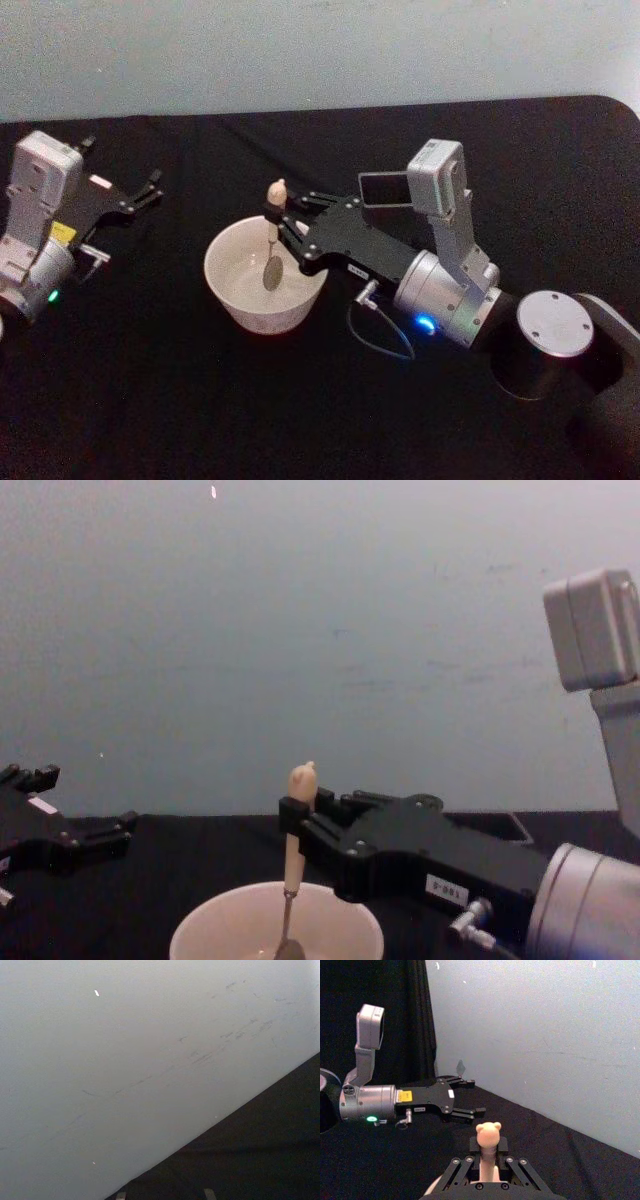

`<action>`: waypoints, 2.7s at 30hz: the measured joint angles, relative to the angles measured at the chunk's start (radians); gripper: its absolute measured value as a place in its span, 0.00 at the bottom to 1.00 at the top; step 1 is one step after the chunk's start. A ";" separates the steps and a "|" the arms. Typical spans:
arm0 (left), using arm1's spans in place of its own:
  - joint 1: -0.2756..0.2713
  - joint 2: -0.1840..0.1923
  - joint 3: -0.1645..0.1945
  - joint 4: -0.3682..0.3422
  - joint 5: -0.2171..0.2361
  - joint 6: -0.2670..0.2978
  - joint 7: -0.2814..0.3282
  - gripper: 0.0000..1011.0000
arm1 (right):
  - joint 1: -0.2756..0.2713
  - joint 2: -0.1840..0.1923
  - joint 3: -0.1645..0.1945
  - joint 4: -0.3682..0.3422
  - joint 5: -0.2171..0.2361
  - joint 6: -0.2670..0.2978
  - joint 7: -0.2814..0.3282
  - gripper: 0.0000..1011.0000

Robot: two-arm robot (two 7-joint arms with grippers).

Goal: Pick up the stirring spoon with one hand, stir inside the cup, then place it back in its original position.

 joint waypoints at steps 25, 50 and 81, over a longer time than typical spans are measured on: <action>0.000 0.000 0.000 0.000 0.000 0.000 0.000 0.99 | -0.055 0.060 0.050 -0.075 0.029 0.022 0.038 0.19; 0.000 0.000 0.000 0.000 0.000 0.000 0.000 0.99 | -0.071 0.068 -0.005 -0.102 0.026 0.024 0.055 0.19; 0.000 0.000 0.000 0.000 0.000 0.000 0.000 0.99 | -0.023 0.013 0.033 -0.017 -0.018 0.015 0.001 0.19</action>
